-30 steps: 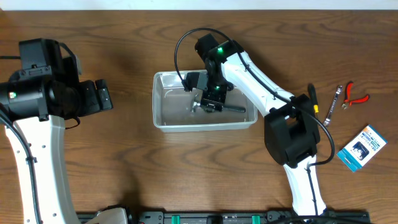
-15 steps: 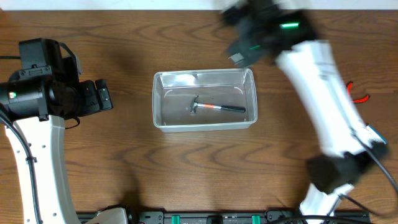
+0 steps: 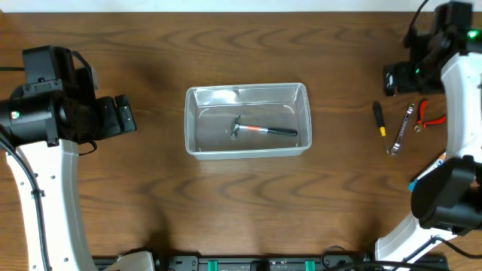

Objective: Pack container
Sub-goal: 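Move the right gripper to the yellow-handled screwdriver and grasp it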

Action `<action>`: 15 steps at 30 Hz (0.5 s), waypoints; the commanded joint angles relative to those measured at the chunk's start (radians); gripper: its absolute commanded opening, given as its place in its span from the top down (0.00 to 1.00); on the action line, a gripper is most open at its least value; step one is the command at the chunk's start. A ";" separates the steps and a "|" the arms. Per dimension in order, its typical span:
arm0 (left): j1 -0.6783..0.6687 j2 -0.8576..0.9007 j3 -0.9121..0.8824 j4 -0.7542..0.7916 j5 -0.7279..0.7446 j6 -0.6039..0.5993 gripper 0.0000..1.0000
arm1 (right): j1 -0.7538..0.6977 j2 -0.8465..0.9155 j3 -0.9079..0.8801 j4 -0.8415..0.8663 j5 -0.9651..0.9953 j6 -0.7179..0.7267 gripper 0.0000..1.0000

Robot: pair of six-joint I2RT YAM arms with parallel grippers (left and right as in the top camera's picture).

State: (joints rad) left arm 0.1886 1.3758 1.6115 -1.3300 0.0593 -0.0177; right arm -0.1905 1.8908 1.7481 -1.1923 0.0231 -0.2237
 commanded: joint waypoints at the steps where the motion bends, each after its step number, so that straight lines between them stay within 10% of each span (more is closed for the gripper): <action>1: 0.000 0.003 -0.001 -0.001 -0.012 0.010 0.02 | 0.000 0.000 -0.121 0.082 -0.024 -0.069 0.01; 15: 0.000 0.003 -0.001 -0.002 -0.012 0.010 0.02 | -0.003 0.071 -0.323 0.311 -0.051 -0.216 0.01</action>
State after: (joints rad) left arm 0.1886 1.3766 1.6115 -1.3285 0.0593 -0.0177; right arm -0.1905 1.9205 1.4364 -0.8848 -0.0063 -0.4129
